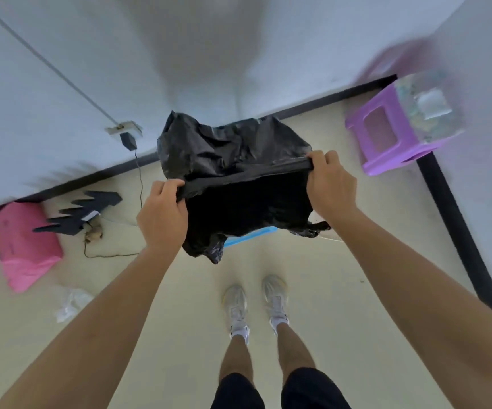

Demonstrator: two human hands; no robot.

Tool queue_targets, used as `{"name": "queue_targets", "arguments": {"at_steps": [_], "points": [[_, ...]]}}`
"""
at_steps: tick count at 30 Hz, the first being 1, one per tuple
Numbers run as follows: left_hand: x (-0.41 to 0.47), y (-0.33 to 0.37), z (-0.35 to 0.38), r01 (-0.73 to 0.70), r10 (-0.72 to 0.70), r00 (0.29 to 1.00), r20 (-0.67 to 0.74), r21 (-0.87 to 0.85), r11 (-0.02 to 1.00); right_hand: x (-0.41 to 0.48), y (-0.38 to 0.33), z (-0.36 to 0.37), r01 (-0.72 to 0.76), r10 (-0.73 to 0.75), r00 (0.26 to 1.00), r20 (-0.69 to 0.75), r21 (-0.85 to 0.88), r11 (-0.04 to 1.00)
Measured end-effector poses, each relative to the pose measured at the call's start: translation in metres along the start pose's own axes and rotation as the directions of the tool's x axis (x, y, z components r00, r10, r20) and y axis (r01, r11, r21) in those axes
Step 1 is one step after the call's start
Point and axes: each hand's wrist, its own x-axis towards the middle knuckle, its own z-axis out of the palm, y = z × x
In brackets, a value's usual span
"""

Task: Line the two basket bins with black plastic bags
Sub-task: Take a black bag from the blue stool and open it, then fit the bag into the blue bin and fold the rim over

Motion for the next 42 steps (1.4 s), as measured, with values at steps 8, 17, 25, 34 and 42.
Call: {"name": "queue_targets", "arguments": {"at_steps": [8, 17, 25, 34, 42], "points": [[0.008, 0.102, -0.125, -0.260, 0.249, 0.963, -0.099, -0.119, 0.958, -0.044, 0.040, -0.177, -0.162, 0.158, 0.978, -0.137, -0.024, 0.986], [-0.057, 0.279, -0.167, -0.695, 0.692, 0.716, -0.093, -0.185, 0.694, -0.244, 0.162, -0.293, -0.520, 0.548, 0.793, -0.267, 0.174, 0.836], [-0.251, 0.463, -0.190, -0.920, 0.936, 0.335, -0.108, -0.252, 0.301, -0.513, 0.263, -0.374, -0.692, 0.751, 0.590, -0.297, 0.292, 0.660], [-0.619, 0.568, -0.120, -0.891, 0.999, -0.040, -0.025, -0.451, -0.047, -0.868, 0.338, -0.341, -0.888, 0.942, 0.187, -0.277, 0.362, 0.283], [-0.895, 0.640, -0.095, -0.726, 0.909, -0.406, -0.097, -0.569, -0.386, -1.097, 0.385, -0.333, -0.822, 0.916, -0.222, -0.333, 0.570, 0.008]]}}
